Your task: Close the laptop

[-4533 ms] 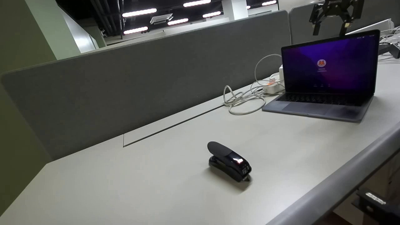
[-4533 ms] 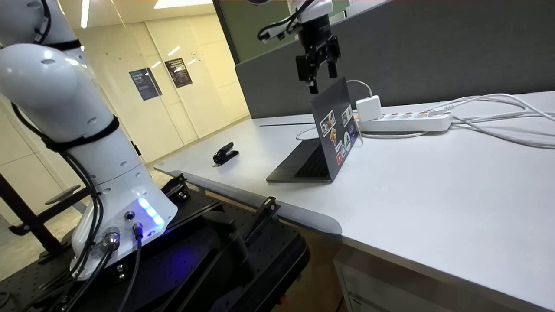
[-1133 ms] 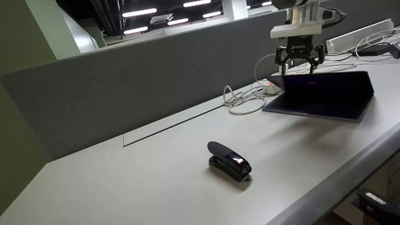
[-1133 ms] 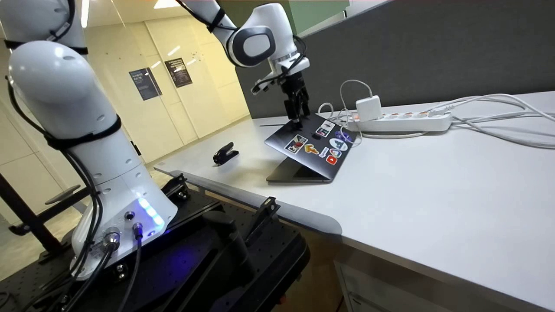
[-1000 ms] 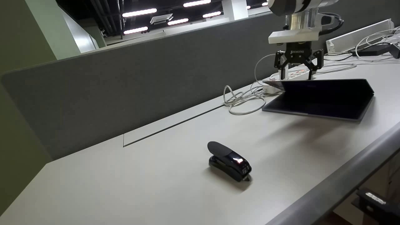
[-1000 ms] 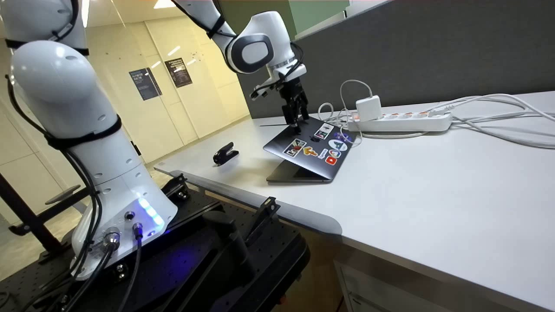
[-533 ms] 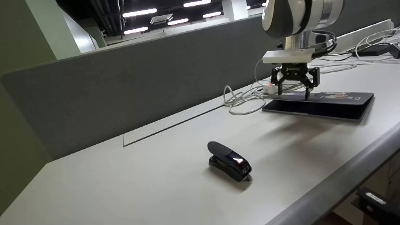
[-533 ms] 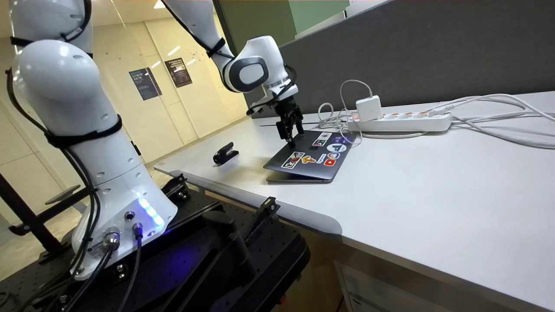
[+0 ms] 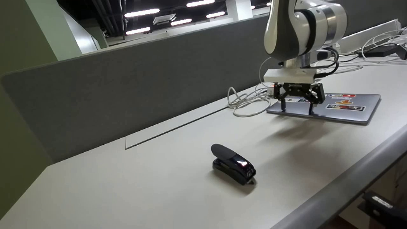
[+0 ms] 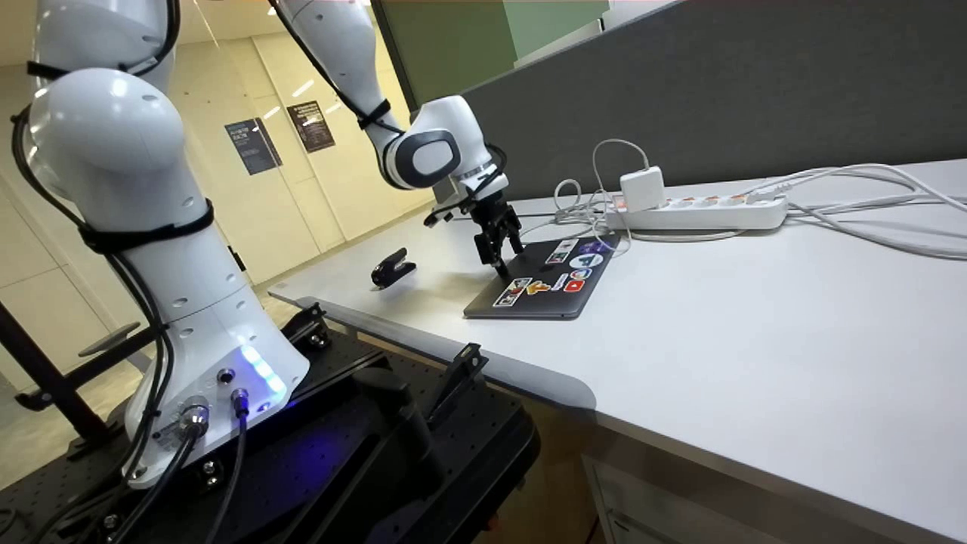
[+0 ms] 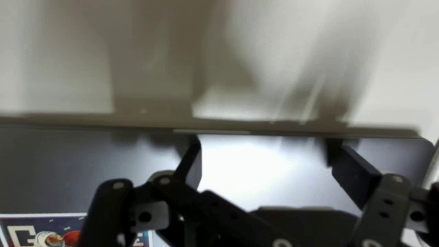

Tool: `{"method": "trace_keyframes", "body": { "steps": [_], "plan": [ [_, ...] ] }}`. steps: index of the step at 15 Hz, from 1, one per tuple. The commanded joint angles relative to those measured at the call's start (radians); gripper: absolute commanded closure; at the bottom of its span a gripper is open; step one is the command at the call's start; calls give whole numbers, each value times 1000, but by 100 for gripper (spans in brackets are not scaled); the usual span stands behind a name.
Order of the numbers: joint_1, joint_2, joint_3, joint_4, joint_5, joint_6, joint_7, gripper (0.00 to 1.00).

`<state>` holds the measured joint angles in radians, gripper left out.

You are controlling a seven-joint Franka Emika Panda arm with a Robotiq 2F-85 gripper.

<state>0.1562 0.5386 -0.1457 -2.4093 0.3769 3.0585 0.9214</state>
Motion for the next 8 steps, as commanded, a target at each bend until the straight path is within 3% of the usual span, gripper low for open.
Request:
{"method": "trace_keyframes", "body": {
  "steps": [1, 5, 8],
  "plan": [
    [43, 19, -23, -9, 19, 35, 50, 0],
    [60, -71, -51, -54, 39, 55, 48, 0],
    [136, -164, -168, -93, 32, 41, 57, 0]
  ]
}}
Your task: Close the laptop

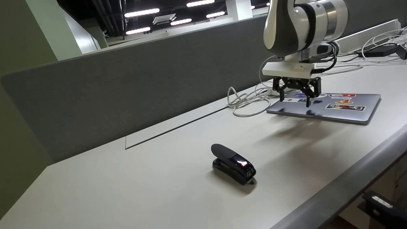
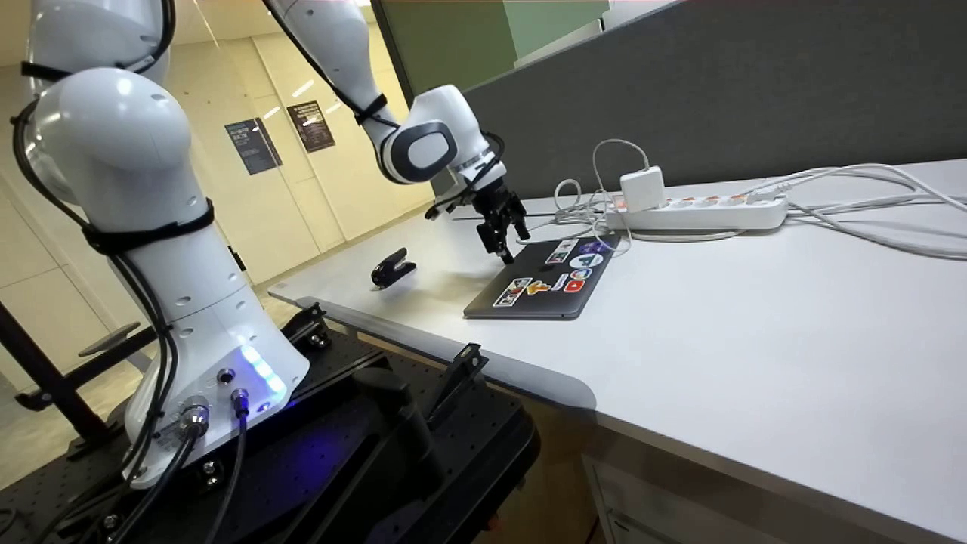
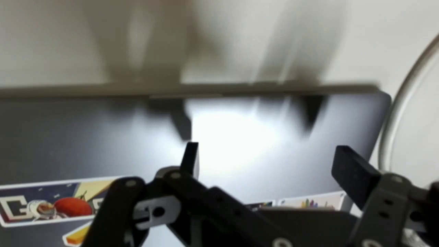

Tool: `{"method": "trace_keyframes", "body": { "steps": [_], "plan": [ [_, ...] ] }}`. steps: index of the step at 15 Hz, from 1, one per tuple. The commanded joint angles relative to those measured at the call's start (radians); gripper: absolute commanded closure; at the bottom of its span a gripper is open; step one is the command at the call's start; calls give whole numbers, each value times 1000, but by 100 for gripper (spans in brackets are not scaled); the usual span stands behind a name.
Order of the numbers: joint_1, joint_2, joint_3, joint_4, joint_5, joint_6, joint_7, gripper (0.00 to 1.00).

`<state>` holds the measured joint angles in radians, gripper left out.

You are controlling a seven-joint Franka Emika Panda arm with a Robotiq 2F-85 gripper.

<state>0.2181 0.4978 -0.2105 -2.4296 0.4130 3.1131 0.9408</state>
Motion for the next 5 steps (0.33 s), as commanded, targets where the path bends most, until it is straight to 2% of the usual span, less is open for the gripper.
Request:
{"method": "trace_keyframes", "body": {
  "steps": [1, 5],
  "plan": [
    [94, -158, -143, -87, -10, -13, 34, 0],
    [165, -308, -307, -162, -54, -42, -19, 0]
  ]
}}
